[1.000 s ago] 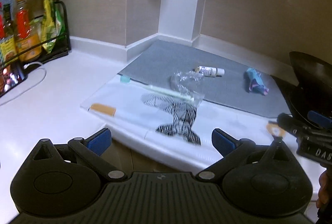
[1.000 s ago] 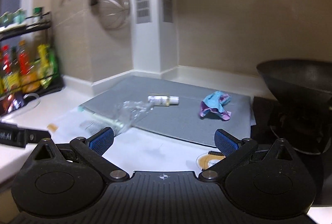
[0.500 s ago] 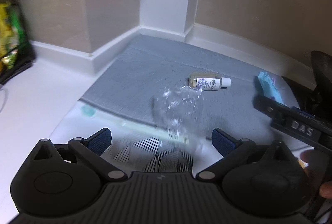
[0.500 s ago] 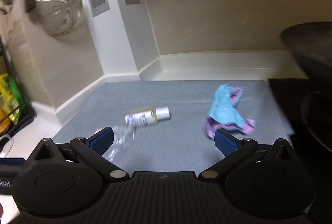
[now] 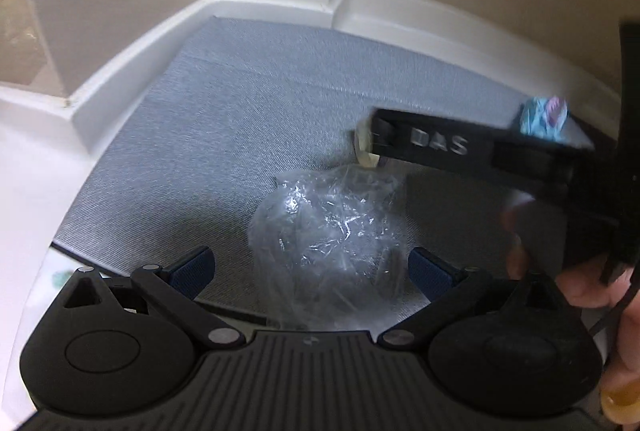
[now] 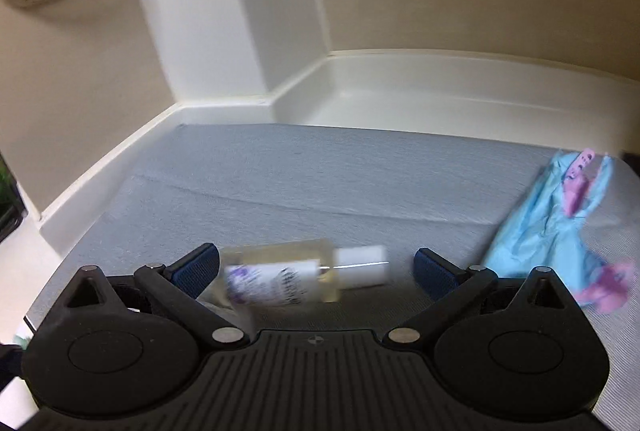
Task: Collect trash
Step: 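Grasp the crumpled clear plastic with the left tool while the right tool grasps the small bottle, then carry the plastic and bottle in both tools down over the blue bin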
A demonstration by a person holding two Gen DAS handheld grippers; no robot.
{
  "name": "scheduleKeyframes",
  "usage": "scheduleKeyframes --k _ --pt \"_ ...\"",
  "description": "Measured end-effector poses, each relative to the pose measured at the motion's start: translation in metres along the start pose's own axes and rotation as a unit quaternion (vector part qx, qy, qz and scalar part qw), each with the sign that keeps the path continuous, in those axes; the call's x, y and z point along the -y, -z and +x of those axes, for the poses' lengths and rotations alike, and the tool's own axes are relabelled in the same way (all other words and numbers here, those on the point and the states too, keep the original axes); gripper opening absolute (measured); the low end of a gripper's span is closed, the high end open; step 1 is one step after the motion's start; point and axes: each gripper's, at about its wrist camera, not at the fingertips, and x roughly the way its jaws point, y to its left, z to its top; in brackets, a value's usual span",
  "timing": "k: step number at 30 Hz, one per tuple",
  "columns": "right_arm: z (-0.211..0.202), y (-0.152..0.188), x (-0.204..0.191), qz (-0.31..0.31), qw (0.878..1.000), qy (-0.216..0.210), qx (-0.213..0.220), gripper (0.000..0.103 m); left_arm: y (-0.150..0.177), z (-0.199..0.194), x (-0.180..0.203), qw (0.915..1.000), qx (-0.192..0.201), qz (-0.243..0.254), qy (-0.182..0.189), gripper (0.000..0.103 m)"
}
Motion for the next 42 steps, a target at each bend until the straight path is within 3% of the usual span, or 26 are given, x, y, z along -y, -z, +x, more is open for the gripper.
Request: scheduleKeyframes --k 4,7,8,9,10,11,12,20,31,37,42 --pt "0.017 0.007 -0.019 -0.061 0.997 0.036 -0.024 0.103 0.000 0.012 0.003 0.9993 -0.003 0.032 -0.021 0.103" --pt "0.015 0.009 -0.015 -0.061 0.998 0.024 -0.009 0.103 0.003 0.011 0.002 0.9990 0.010 0.040 -0.017 0.099" --pt "0.013 0.009 -0.013 -0.056 0.998 0.023 -0.006 0.101 0.003 0.008 0.002 0.9990 0.015 0.041 -0.008 0.088" --pt "0.010 0.009 -0.012 -0.053 0.998 0.024 0.000 0.096 0.004 0.004 0.003 0.9987 0.023 0.045 -0.005 0.064" --pt "0.008 0.009 -0.011 -0.053 0.998 0.031 0.000 0.095 0.003 0.000 0.005 0.9985 0.027 0.048 -0.006 0.049" --pt "0.006 0.009 -0.010 -0.053 0.998 0.038 0.001 0.095 0.001 -0.003 0.004 0.9989 0.024 0.040 -0.007 0.022" --pt "0.004 0.010 -0.009 -0.051 0.998 0.042 0.004 0.095 -0.002 -0.006 0.002 0.9994 0.024 0.024 -0.005 0.010" --pt "-0.037 0.008 0.013 0.013 0.997 0.056 0.045 0.095 -0.007 -0.044 -0.011 0.9972 0.070 -0.023 0.010 0.006" --pt "-0.110 0.009 0.011 0.042 0.995 -0.008 0.087 0.096 0.005 -0.131 -0.021 0.9833 0.162 -0.084 0.001 0.006" --pt "-0.168 0.024 -0.004 0.030 0.992 -0.056 0.113 0.096 0.033 -0.189 -0.018 0.9771 0.194 -0.087 0.004 0.006" --pt "-0.217 0.050 -0.016 0.006 0.988 -0.089 0.129 0.096 0.080 -0.234 -0.019 0.9764 0.201 -0.080 -0.001 0.006"
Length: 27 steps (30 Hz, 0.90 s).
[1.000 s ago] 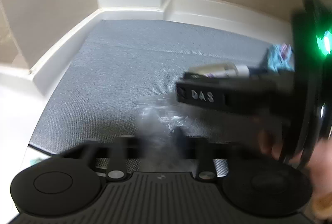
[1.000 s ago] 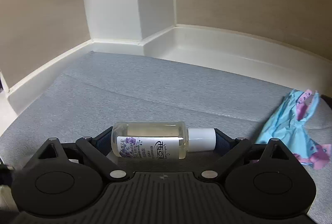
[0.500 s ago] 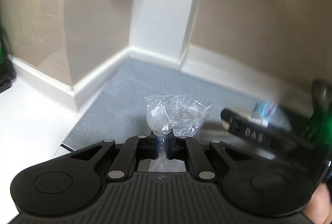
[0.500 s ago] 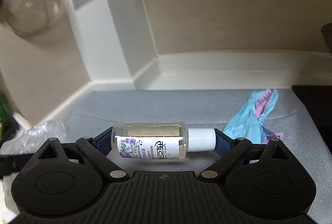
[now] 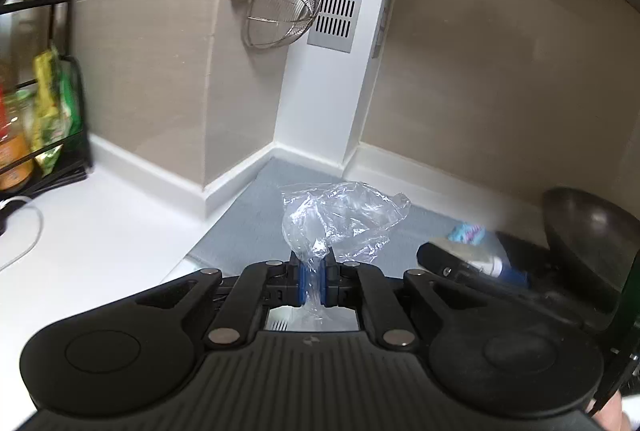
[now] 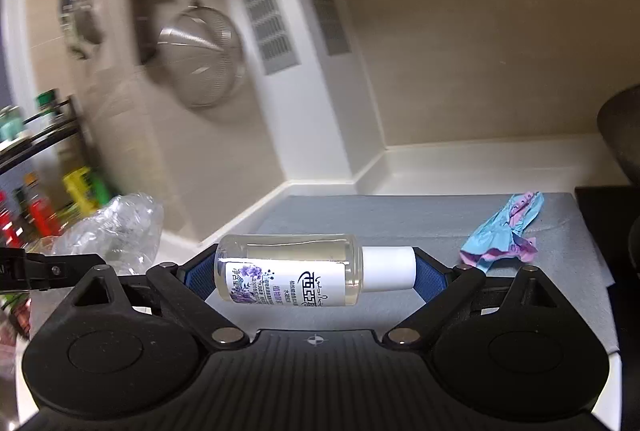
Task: Collect trash
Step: 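Carry the plastic and bottle in both tools down over the blue bin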
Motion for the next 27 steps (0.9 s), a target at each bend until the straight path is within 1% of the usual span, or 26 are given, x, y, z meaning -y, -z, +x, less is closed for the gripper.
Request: scheduleKeyframes --k 8,12,17,20,23,27 --pt "-0.079 0.024 -0.018 -0.028 0.999 -0.027 0.009 0.096 0.063 -0.076 -0.017 0.9998 -0.011 0.004 -0.015 0.006" --pt "-0.118 0.042 -0.021 -0.045 0.998 -0.042 0.009 0.096 0.100 -0.103 -0.021 0.9988 -0.027 0.006 -0.039 0.006" --pt "-0.159 0.073 -0.022 -0.064 0.997 -0.049 -0.011 0.096 0.149 -0.127 -0.028 0.9965 -0.055 0.010 -0.063 0.006" --pt "-0.177 0.094 -0.024 -0.084 0.995 -0.054 -0.027 0.096 0.177 -0.136 -0.031 0.9942 -0.074 0.018 -0.076 0.006" --pt "-0.189 0.113 -0.027 -0.102 0.992 -0.059 -0.047 0.096 0.203 -0.140 -0.035 0.9915 -0.100 0.020 -0.080 0.006" --pt "-0.196 0.137 -0.031 -0.115 0.988 -0.063 -0.081 0.096 0.234 -0.144 -0.039 0.9884 -0.125 0.018 -0.084 0.006"
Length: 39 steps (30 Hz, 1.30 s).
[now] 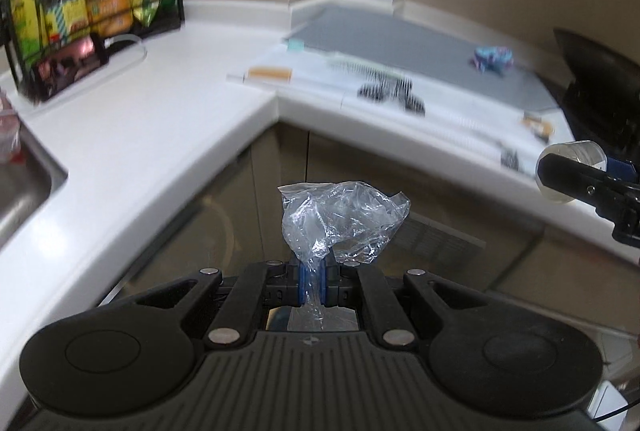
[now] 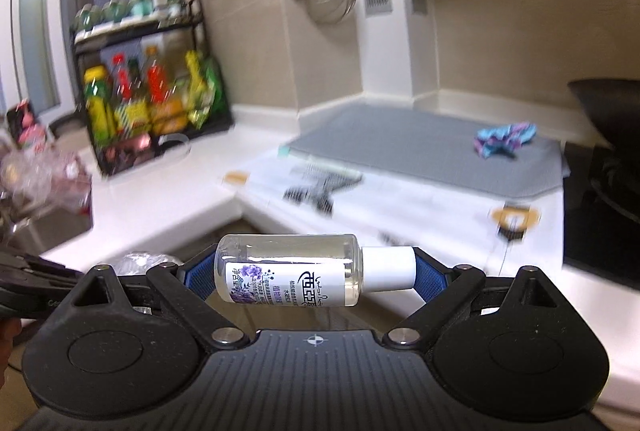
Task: Collect trash
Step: 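Carry the plastic and bottle in both tools down over the blue bin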
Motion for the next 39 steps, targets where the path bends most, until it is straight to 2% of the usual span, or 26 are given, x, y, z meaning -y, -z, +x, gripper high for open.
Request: scheduleKeyframes --k 8,20,39 --pt "0.003 0.038 -0.014 -0.002 0.998 -0.010 -0.058 0.096 0.033 0.009 -0.001 0.9995 -0.032 0.003 -0.006 0.006" --pt "0.016 0.074 -0.029 -0.015 0.992 -0.025 -0.120 0.096 0.044 0.026 0.006 0.9980 -0.061 0.017 -0.008 0.006" --pt "0.032 0.083 -0.030 -0.020 0.988 -0.033 -0.152 0.096 0.054 0.052 0.012 0.9960 -0.086 0.022 -0.009 0.006"
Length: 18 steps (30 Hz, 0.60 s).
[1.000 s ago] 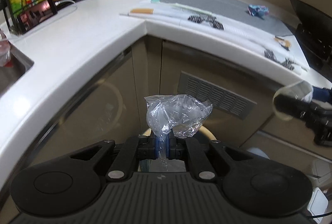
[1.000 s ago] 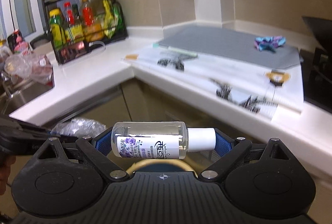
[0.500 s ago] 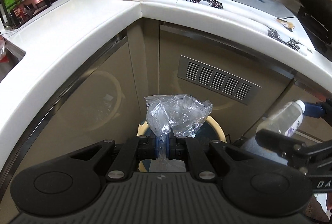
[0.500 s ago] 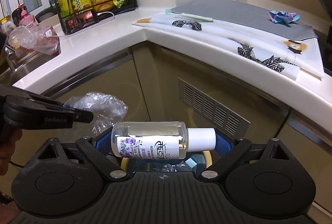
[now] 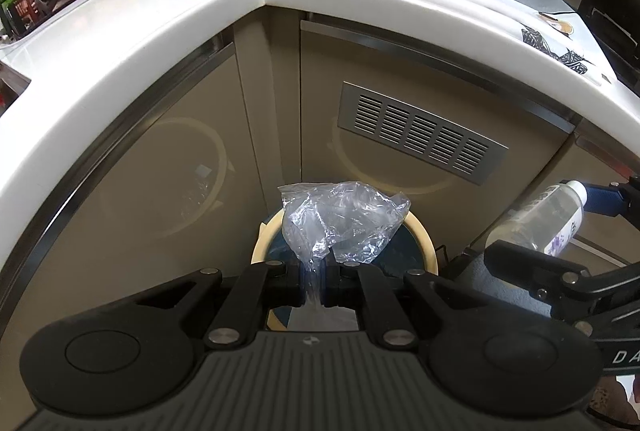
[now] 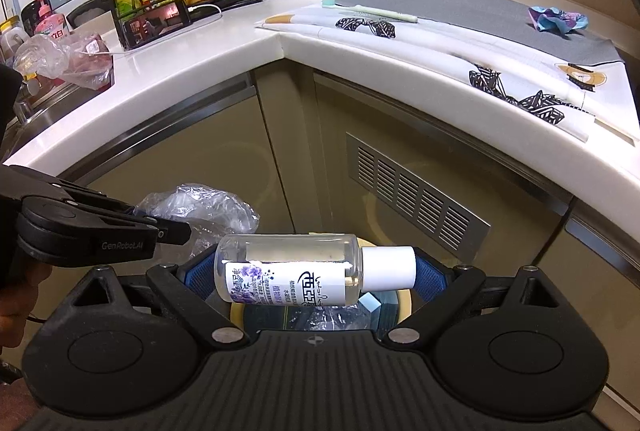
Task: Collect trash
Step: 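Carry the plastic and bottle in both tools down over the blue bin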
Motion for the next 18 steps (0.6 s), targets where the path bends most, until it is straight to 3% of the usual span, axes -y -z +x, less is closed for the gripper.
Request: scheduleKeyframes --k 18 --pt "0.010 0.001 0.002 0.003 1.000 0.002 -0.019 0.096 0.000 0.012 0.000 0.9999 -0.011 -0.003 0.001 0.006"
